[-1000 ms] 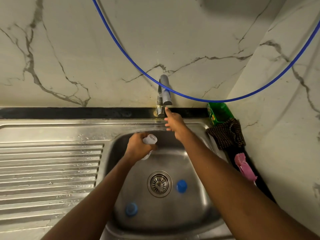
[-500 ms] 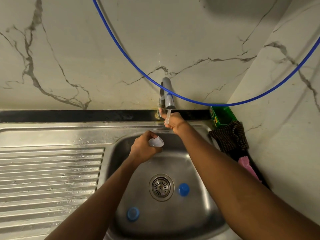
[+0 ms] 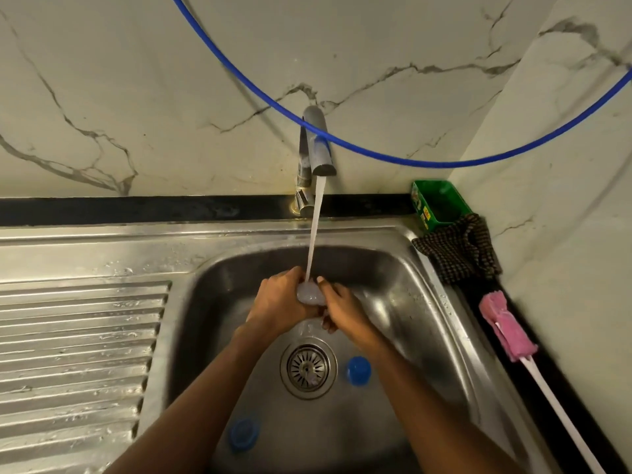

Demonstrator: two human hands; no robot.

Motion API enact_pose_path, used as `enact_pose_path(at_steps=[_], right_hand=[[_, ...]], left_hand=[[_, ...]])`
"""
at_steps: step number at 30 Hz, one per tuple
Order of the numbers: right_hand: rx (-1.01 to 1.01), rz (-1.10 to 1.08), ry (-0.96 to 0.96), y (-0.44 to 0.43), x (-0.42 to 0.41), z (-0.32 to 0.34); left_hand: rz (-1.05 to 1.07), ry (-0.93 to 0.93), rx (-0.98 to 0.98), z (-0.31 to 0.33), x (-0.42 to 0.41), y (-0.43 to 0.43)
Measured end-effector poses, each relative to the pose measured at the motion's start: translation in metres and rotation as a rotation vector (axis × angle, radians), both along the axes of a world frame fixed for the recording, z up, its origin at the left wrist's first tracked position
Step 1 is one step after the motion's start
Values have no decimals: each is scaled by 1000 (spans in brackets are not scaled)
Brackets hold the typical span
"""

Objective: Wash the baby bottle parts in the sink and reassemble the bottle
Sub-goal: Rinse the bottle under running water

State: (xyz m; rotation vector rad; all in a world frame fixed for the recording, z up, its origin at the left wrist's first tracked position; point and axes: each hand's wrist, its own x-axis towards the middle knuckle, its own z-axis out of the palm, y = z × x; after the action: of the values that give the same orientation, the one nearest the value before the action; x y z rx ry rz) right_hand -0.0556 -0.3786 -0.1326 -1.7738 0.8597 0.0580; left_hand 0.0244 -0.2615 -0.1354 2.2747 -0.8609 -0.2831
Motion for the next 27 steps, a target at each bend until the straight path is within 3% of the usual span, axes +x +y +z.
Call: enact_pose_path(at_steps=[4, 7, 9, 13, 15, 17, 21, 23, 25, 27], right_hand=[[151, -186, -79, -6, 0, -15], [274, -198, -17, -6, 3, -22], [213, -169, 19, -5, 8, -27], [123, -227, -131, -9, 25, -31], [-26, -253, -191, -11, 31, -30], [-226, -236, -239, -13, 32, -33], [-618, -131, -447, -20, 26, -44], [-712, -142, -534, -23, 21, -45], [-686, -200, -513, -18, 22, -44], [-512, -282, -323, -12, 30, -42]], left_hand=[[-3, 84, -182, -16, 5, -4], [19, 135, -254, -34, 5, -9], [55, 119, -264, -40, 4, -13], [137, -32, -281, -36, 7, -22], [153, -25, -344, -33, 8, -24], [199, 126, -365, -31, 10, -25], [241, 840, -302, -18, 10, -20], [191, 1077, -283, -17, 7, -16], [210, 1063, -307, -21, 6, -18], [308, 752, -305, -25, 5, -23]])
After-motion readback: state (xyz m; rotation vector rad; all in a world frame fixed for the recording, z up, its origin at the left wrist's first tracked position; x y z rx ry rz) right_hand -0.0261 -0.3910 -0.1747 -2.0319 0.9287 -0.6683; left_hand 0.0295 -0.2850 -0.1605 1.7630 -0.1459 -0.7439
